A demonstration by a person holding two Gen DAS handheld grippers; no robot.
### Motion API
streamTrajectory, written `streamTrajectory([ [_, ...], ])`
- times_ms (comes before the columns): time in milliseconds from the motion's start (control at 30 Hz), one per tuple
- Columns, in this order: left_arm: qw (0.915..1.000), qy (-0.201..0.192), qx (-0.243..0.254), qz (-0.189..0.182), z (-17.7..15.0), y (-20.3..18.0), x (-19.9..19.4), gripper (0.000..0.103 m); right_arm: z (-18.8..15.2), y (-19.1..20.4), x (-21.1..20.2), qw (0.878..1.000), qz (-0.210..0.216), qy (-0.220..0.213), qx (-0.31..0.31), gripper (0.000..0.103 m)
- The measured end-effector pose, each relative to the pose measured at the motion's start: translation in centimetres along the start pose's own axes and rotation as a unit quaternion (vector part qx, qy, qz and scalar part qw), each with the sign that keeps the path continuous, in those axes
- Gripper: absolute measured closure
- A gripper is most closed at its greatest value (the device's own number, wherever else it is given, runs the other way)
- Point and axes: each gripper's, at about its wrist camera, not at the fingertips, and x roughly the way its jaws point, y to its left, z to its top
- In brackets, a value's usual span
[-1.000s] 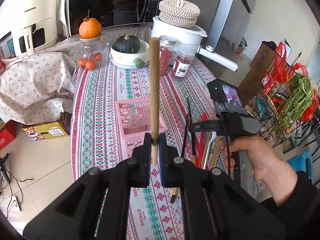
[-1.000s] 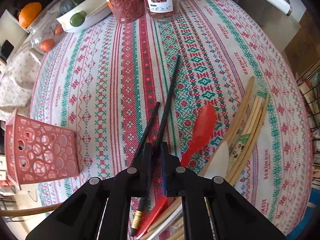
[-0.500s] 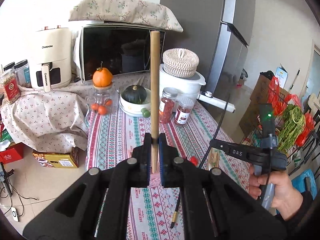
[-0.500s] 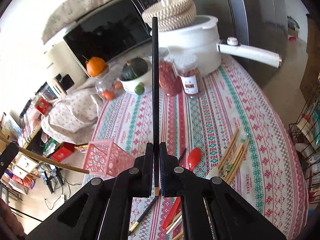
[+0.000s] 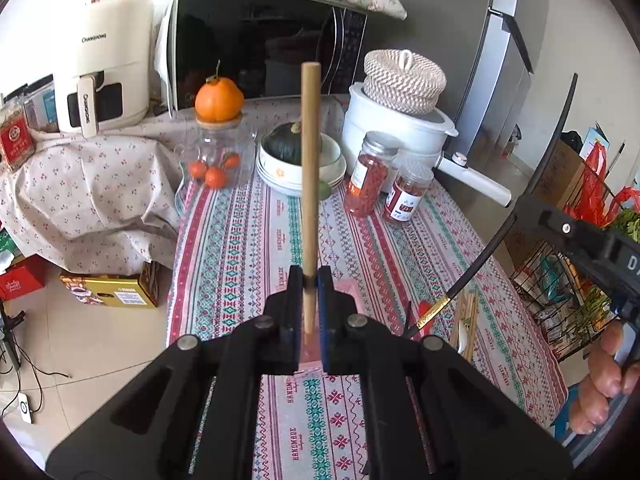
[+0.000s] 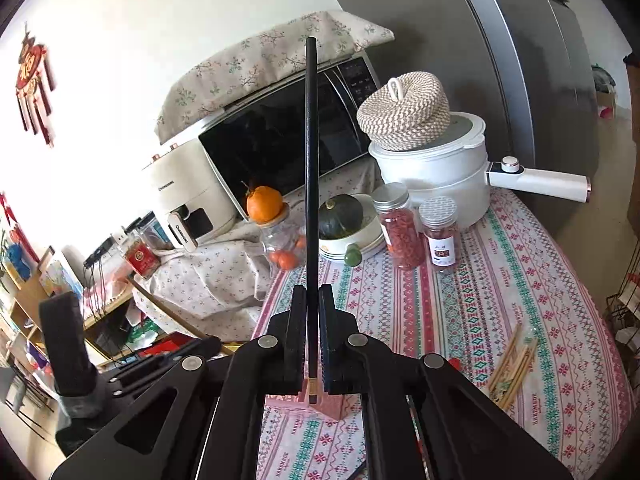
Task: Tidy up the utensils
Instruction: 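Lower both chopsticks into the pink basket and open both tools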
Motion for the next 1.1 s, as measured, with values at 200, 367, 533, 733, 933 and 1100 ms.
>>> streamTrajectory([
  [200,0.9996,0.006,-0.02,-0.02,-0.3,0.7,1.7,0.094,-0.7,0.8,2.9,1.0,0.002,0.015,0.009,0.098],
  [367,0.999,-0.005,-0.04,-0.018,0.0,1.1,1.4,0.07,-1.3,1.0,5.7,0.999,-0.013,0.051,-0.002,0.098],
  [533,0.9991,-0.006,-0.039,-0.014,-0.1,1.2,0.3,0.052,-2.2,0.0,8.7,0.995,-0.013,0.099,0.016,0.098],
  [733,0.9988,0.007,-0.048,-0.005,-0.5,2.1,-0.1,0.033,-3.0,-0.5,10.7,0.991,-0.007,0.128,0.039,0.094],
  [933,0.9984,0.026,-0.05,-0.005,-1.1,2.6,-0.8,0.021,-2.2,-0.7,9.2,0.99,0.008,0.132,0.046,0.062],
  [1100,0.9975,0.06,-0.036,-0.007,-2.4,2.0,-1.3,0.018,-1.3,-1.6,5.9,0.991,0.005,0.131,0.034,0.052],
])
